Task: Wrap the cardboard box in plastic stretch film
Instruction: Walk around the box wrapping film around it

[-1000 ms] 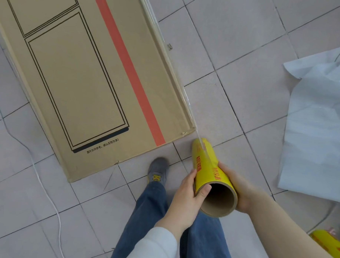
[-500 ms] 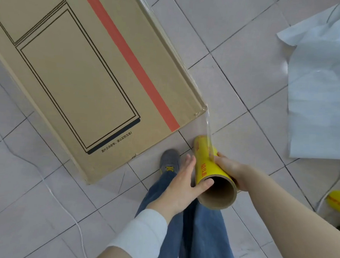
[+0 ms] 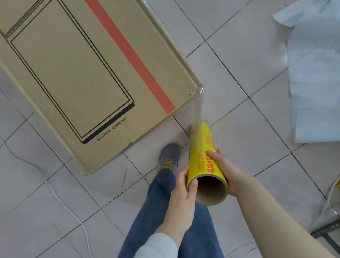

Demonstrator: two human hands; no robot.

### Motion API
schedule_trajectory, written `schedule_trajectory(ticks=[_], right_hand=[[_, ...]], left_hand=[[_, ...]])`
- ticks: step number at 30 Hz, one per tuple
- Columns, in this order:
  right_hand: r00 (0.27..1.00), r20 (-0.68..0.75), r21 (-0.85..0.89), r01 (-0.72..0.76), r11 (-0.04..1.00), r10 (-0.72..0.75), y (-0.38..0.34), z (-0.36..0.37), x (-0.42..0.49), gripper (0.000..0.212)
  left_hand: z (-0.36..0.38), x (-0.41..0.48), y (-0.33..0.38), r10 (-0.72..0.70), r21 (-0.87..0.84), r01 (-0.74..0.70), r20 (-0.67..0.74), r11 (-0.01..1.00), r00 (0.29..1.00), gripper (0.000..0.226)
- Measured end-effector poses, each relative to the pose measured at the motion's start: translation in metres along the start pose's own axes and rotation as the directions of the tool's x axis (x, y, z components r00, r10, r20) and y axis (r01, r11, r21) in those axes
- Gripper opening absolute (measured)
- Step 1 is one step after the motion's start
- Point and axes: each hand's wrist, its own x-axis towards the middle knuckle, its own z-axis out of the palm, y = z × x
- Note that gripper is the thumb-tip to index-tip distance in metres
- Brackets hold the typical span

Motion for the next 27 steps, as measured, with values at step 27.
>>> schedule_trajectory(ticks=[27], right_hand=[[0.977,0.007,0.192,-0.212,0.958,0.215,0.079,0.109,0.009,0.062]], left_hand=[[-0.125,-0.001,-0.063,-0.084,0.329,-0.036,0.341,0.944,0.936,0.096]])
